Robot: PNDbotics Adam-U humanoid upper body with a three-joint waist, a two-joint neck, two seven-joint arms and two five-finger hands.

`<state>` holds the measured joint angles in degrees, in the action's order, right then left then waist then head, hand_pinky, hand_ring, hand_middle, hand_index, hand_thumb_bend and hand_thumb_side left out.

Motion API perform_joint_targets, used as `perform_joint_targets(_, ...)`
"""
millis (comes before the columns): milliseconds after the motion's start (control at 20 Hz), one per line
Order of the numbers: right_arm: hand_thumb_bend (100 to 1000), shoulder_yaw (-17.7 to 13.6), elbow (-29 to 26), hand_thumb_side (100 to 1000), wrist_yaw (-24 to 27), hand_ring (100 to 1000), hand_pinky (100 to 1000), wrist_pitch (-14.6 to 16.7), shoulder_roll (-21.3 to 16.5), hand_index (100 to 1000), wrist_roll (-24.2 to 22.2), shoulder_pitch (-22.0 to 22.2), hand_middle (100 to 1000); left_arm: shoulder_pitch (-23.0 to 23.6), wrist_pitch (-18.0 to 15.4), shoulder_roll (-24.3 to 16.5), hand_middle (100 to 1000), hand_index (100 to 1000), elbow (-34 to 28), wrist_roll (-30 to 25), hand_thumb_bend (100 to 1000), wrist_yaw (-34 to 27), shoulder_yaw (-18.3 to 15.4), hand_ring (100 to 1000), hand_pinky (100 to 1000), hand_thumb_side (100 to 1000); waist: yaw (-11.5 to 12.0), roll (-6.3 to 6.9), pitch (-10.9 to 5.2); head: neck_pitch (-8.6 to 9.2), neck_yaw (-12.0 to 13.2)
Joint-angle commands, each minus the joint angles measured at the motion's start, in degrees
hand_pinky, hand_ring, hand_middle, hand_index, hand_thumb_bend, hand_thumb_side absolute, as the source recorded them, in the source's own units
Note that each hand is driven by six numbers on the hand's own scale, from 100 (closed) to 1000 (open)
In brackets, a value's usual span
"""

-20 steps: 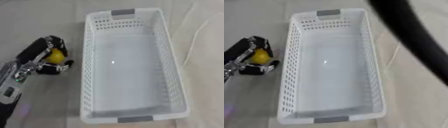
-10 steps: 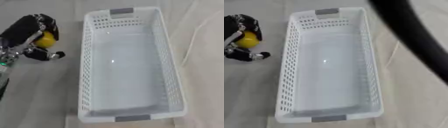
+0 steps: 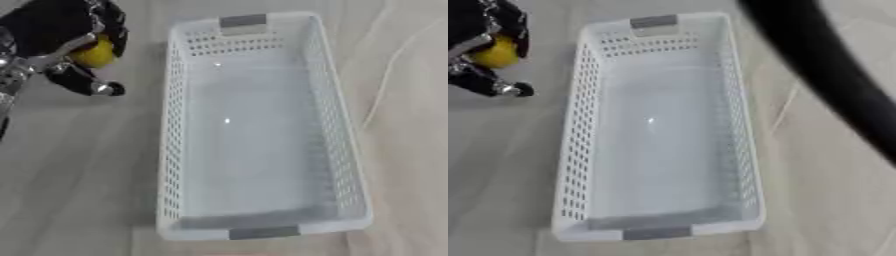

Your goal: Pick up objects on the table and place them in the box.

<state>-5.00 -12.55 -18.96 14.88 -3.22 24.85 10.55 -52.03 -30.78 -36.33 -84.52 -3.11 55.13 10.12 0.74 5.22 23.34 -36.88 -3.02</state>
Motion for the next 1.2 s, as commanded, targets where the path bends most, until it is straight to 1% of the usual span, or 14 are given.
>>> perform_joint_targets(50,100,-0.09,0.18,870,-0.51,582,468,-0.26,-0.88,718,-0.11,1.01,677,-3.2,-0.36,1.88,100,141,-0.67,-0.5,673,0.57,0.06,100,100,100,-0.22,0.01,-1.27,-0.02,0.55)
perform_joint_targets(450,100,-0.25,-0.46,870,-1.65,582,469,-0.86,-1.34,718,-0.62,1.17,677,-9.51,-0.19,10.46,100,140,-0.15,-2.25,647,0.8,0.77,100,100,100,-0.98,0.51,-1.59,-0.65,1.53)
perform_joint_targets(550,100,-0.31,-0.65,870,-1.96,582,469,-1.02,-1.46,718,-0.76,1.19,677,-10.37,0.06,12.55,100,140,-0.04,-2.46,619,0.8,0.76,100,100,100,-1.21,0.61,-1.63,-0.79,1.73)
perform_joint_targets(700,100,-0.42,-0.92,870,-2.36,582,469,-1.23,-1.53,718,-0.94,1.13,677,-10.84,0.52,15.07,100,144,-0.13,-2.59,546,0.57,0.84,100,100,100,-1.5,0.73,-1.56,-0.99,1.77)
perform_joint_targets(750,100,-0.46,-0.99,870,-2.46,582,469,-1.31,-1.54,718,-0.99,1.11,677,-10.87,0.63,15.63,100,144,-0.21,-2.52,546,0.42,0.91,100,100,100,-1.55,0.8,-1.53,-1.08,1.74)
perform_joint_targets(800,100,-0.5,-1.05,870,-2.55,582,469,-1.4,-1.55,718,-1.02,1.09,677,-10.9,0.7,15.99,100,154,-0.31,-2.4,494,0.29,0.96,100,100,100,-1.56,0.86,-1.5,-1.15,1.7)
perform_joint_targets(850,100,-0.53,-1.07,870,-2.62,582,469,-1.5,-1.55,718,-1.05,1.06,677,-10.91,0.75,16.24,100,150,-0.44,-2.16,509,0.19,1.01,100,100,100,-1.55,0.92,-1.47,-1.2,1.67)
perform_joint_targets(900,100,-0.56,-1.1,870,-2.67,582,469,-1.58,-1.55,718,-1.06,1.04,678,-10.93,0.77,16.4,100,175,-0.55,-1.89,422,0.14,1.04,100,100,100,-1.55,0.98,-1.46,-1.27,1.65)
perform_joint_targets(950,100,-0.58,-1.11,870,-2.72,582,469,-1.66,-1.56,718,-1.07,1.01,677,-10.93,0.79,16.51,100,165,-0.67,-1.49,450,0.15,1.05,100,100,100,-1.54,1.03,-1.44,-1.32,1.63)
perform_joint_targets(1000,100,-0.59,-1.12,870,-2.76,582,469,-1.72,-1.56,718,-1.09,0.98,678,-10.94,0.81,16.6,181,237,-0.74,-1.07,337,0.19,1.06,129,100,100,-1.56,1.08,-1.42,-1.35,1.59)
perform_joint_targets(1050,100,-0.59,-1.13,870,-2.8,582,469,-1.78,-1.56,718,-1.11,0.93,678,-10.92,0.82,16.68,238,290,-0.79,-0.48,329,0.14,1.07,179,100,100,-1.58,1.12,-1.38,-1.37,1.54)
perform_joint_targets(1100,100,-0.6,-1.14,870,-2.82,583,469,-1.83,-1.55,718,-1.12,0.9,678,-10.89,0.81,16.71,337,387,-0.75,0.06,342,0.09,1.12,273,100,100,-1.61,1.15,-1.35,-1.39,1.5)
perform_joint_targets(1150,100,-0.61,-1.15,870,-2.85,583,469,-1.87,-1.56,718,-1.13,0.87,678,-10.84,0.73,16.73,428,483,-0.61,0.55,287,-0.04,1.2,364,100,100,-1.64,1.18,-1.32,-1.4,1.44)
perform_joint_targets(1200,100,-0.61,-1.16,870,-2.87,583,469,-1.9,-1.57,718,-1.15,0.85,678,-10.8,0.63,16.74,565,618,-0.31,0.89,237,-0.22,1.31,504,208,100,-1.67,1.2,-1.3,-1.41,1.41)
